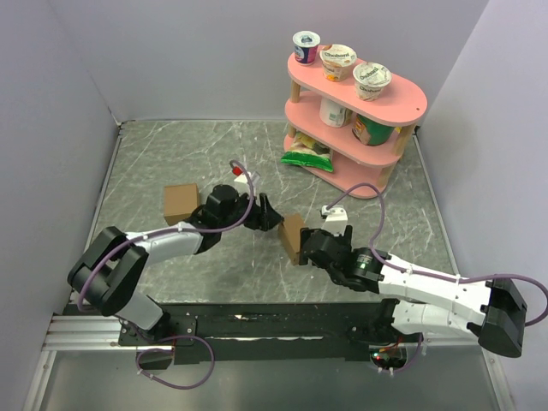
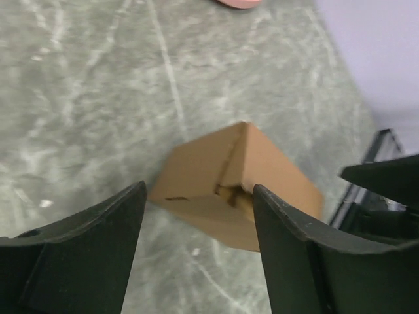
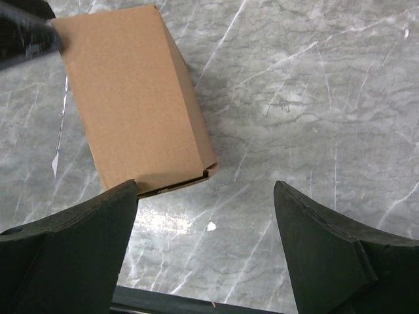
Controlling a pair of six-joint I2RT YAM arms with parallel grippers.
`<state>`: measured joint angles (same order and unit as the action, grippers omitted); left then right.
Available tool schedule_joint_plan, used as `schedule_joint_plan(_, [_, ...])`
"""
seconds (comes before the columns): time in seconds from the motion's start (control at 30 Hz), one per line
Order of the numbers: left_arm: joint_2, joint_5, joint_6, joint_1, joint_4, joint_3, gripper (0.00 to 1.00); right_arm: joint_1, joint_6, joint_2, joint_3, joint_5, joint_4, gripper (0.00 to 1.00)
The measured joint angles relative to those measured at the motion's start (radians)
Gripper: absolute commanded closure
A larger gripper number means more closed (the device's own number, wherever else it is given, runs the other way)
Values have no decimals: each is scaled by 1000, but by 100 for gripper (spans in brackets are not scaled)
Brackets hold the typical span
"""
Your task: Fold the paper box
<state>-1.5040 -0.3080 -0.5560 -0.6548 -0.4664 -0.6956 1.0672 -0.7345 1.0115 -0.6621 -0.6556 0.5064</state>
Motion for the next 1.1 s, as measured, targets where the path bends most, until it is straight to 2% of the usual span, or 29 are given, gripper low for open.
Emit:
schedule_joint_plan(0.23, [-39, 5, 50, 13, 57, -84, 34, 0, 3, -11, 4, 9, 8, 10])
schedule_joint_plan(0.33, [-58, -15, 44, 18, 45, -86, 38, 0, 3, -17, 8, 11, 8, 10])
schedule_joint_plan(0.6, [-117, -66, 10, 30, -24, -77, 41, 0, 3, -18, 9, 16, 11, 10])
schedule_joint_plan(1.1, [-90, -75, -28, 49, -50, -60, 21, -1, 4, -10, 10, 19, 7, 10])
